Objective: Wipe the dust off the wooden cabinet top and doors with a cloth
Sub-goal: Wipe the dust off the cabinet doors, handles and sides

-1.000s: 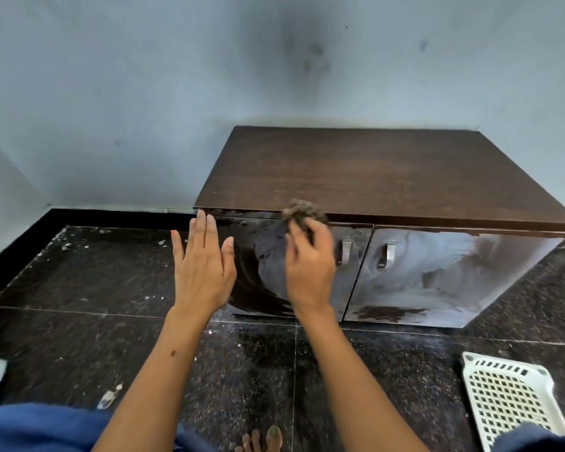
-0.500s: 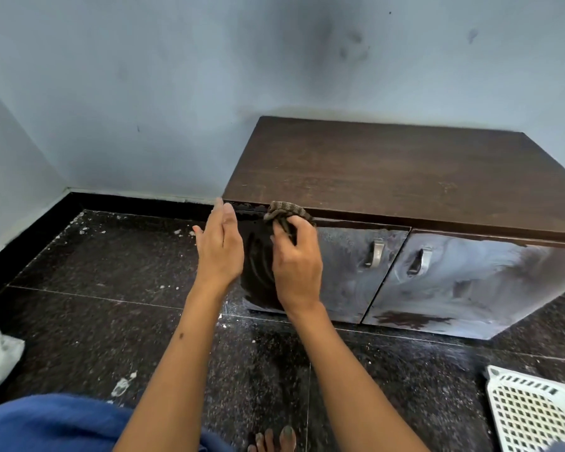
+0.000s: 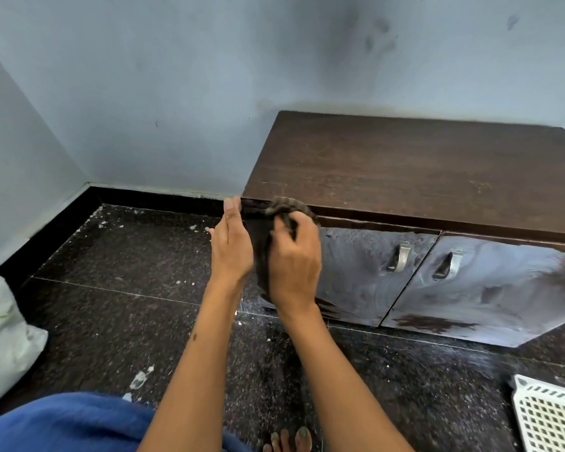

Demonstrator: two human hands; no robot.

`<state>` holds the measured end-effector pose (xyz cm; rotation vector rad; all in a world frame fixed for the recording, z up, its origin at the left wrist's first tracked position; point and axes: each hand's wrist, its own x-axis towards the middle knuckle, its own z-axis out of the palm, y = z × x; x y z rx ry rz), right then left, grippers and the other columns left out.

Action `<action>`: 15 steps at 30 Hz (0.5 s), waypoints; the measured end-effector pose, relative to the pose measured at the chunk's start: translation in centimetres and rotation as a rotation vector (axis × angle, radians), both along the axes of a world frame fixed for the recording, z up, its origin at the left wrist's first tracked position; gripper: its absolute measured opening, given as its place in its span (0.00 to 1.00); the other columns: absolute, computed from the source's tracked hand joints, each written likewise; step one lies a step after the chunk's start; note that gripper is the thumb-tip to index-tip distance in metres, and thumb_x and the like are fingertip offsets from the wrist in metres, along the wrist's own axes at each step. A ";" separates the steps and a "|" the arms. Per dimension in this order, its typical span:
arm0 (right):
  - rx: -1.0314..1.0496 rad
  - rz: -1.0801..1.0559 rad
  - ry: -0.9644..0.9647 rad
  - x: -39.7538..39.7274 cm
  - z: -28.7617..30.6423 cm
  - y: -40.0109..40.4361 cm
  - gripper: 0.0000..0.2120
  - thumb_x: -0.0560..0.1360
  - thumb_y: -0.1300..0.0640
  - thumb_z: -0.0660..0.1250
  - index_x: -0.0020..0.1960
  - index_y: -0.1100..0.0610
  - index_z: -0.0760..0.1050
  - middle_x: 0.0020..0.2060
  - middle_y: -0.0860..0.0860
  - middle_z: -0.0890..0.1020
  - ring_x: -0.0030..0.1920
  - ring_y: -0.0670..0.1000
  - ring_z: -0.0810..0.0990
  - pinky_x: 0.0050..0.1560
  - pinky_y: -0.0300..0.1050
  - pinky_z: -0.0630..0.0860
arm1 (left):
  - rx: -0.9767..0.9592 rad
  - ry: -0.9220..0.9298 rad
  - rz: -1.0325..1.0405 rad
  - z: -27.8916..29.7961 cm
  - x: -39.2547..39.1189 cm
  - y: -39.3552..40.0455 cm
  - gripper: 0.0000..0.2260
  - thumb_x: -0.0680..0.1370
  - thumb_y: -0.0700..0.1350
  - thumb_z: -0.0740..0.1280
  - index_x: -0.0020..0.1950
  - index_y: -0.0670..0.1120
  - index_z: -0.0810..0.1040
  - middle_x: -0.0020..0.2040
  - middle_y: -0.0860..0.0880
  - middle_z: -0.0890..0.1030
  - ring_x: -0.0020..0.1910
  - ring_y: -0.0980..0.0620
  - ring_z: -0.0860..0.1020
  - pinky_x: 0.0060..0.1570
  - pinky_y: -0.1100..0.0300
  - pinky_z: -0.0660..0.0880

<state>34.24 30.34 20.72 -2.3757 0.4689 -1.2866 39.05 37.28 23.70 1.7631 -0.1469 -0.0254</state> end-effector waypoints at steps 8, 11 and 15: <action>-0.088 -0.007 0.057 1.1 0.8 1.5 0.11 0.71 0.63 0.73 0.53 0.63 0.81 0.51 0.58 0.81 0.53 0.57 0.80 0.48 0.48 0.79 | -0.054 0.024 0.010 -0.1 0.4 0.1 0.27 0.82 0.57 0.41 0.72 0.46 0.66 0.72 0.49 0.68 0.74 0.51 0.61 0.74 0.50 0.52; -0.166 0.019 0.125 1.8 1.1 2.3 0.12 0.71 0.62 0.72 0.54 0.60 0.81 0.52 0.56 0.81 0.53 0.55 0.80 0.45 0.48 0.79 | -0.092 0.037 0.001 0.1 0.3 0.3 0.27 0.82 0.57 0.41 0.71 0.46 0.68 0.70 0.48 0.71 0.71 0.52 0.65 0.74 0.52 0.56; 0.003 -0.142 0.017 0.6 0.7 0.8 0.10 0.72 0.63 0.71 0.53 0.63 0.81 0.52 0.58 0.80 0.53 0.57 0.79 0.50 0.48 0.77 | -0.148 0.073 -0.017 0.4 0.4 0.6 0.28 0.81 0.57 0.40 0.71 0.45 0.68 0.69 0.49 0.71 0.70 0.56 0.66 0.65 0.65 0.56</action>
